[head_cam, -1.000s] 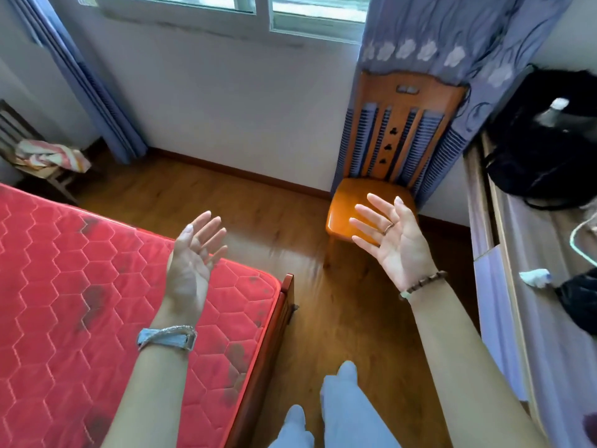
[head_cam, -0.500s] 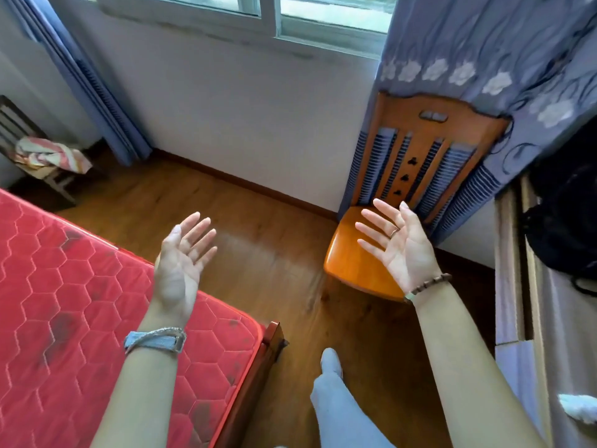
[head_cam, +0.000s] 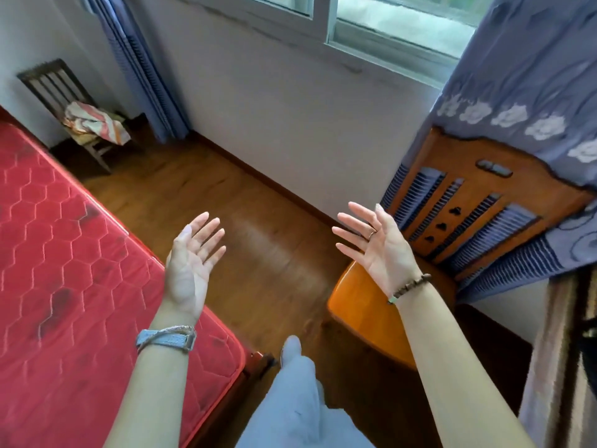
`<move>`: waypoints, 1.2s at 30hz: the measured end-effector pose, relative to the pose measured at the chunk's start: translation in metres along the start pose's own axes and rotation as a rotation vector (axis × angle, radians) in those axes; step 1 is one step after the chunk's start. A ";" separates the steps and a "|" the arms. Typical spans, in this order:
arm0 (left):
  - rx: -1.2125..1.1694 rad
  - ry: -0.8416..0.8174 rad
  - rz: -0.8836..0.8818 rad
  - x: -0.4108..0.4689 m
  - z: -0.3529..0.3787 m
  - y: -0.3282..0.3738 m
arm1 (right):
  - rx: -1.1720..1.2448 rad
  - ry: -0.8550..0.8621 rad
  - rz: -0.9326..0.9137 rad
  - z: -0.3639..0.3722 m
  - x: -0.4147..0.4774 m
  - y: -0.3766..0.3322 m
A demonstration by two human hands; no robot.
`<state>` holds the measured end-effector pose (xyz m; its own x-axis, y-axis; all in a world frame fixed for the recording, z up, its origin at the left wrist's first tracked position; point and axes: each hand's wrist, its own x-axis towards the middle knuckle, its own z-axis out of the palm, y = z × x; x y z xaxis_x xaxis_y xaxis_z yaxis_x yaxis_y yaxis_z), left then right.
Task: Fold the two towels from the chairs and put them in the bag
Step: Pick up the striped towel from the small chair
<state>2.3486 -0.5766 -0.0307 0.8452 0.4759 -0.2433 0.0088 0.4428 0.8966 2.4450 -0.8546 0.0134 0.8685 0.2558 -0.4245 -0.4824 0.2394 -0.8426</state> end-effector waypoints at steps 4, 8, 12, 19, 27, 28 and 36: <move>-0.011 0.055 0.039 0.024 -0.002 0.007 | -0.047 -0.068 0.033 0.022 0.038 -0.009; -0.054 0.100 0.056 0.056 -0.001 0.012 | -0.095 -0.133 0.045 0.052 0.079 -0.021; -0.073 0.140 0.072 0.101 -0.009 0.020 | -0.144 -0.173 0.065 0.086 0.131 -0.031; -0.088 0.268 0.133 0.182 -0.036 0.070 | -0.191 -0.300 0.111 0.182 0.220 -0.060; -0.042 0.389 0.197 0.230 -0.066 0.114 | -0.227 -0.473 0.158 0.272 0.286 -0.064; -0.028 0.399 0.200 0.233 -0.068 0.116 | -0.236 -0.489 0.163 0.279 0.293 -0.062; -0.009 0.519 0.224 0.276 -0.089 0.135 | -0.272 -0.611 0.216 0.351 0.357 -0.057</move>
<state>2.5353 -0.3182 -0.0097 0.4520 0.8695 -0.1992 -0.1471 0.2929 0.9448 2.7426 -0.4481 0.0259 0.4983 0.7709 -0.3968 -0.5219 -0.0987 -0.8473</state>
